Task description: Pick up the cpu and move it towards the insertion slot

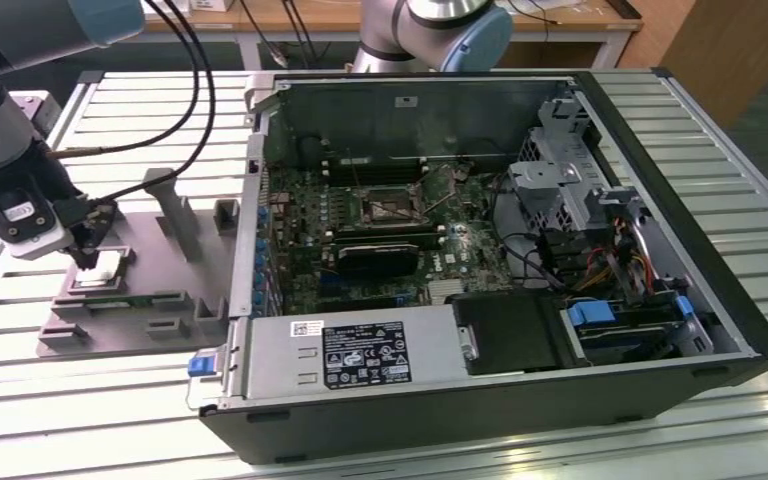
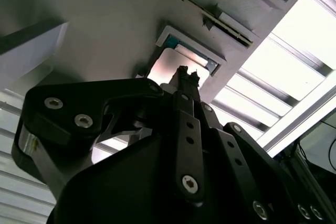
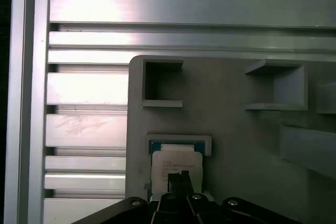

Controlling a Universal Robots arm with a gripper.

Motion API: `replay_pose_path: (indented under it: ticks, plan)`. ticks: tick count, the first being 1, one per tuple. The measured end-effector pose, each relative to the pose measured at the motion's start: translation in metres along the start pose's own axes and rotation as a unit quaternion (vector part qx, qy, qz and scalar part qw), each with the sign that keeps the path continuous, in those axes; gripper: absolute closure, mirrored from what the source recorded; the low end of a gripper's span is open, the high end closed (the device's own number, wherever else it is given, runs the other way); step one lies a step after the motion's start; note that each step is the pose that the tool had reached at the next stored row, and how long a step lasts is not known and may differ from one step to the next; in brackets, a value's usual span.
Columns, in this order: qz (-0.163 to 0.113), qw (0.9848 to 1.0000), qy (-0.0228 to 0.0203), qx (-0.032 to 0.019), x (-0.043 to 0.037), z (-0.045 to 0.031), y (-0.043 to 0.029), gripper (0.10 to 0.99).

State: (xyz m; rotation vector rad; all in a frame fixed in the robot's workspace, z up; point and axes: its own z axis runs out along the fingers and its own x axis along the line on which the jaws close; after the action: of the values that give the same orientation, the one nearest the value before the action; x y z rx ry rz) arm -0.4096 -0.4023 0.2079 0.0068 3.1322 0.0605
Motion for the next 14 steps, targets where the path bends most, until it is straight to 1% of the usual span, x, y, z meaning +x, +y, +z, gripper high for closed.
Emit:
replay_pose_path:
  ticks: [8,10,12,13,14]
  plan:
    - [0.000,1.0000,0.0000,0.0000,0.0000,0.0011,0.0000,0.984]
    - [0.000,1.0000,0.0001,0.0001,0.0000,0.0011,-0.0001,0.973]
    - [0.000,1.0000,0.0000,0.0000,0.0000,0.0012,-0.0001,0.855]
    - [0.000,1.0000,0.0001,0.0001,0.0000,0.0012,-0.0001,0.855]
    - [0.000,1.0000,0.0000,0.0000,0.0000,0.0012,-0.0001,0.796]
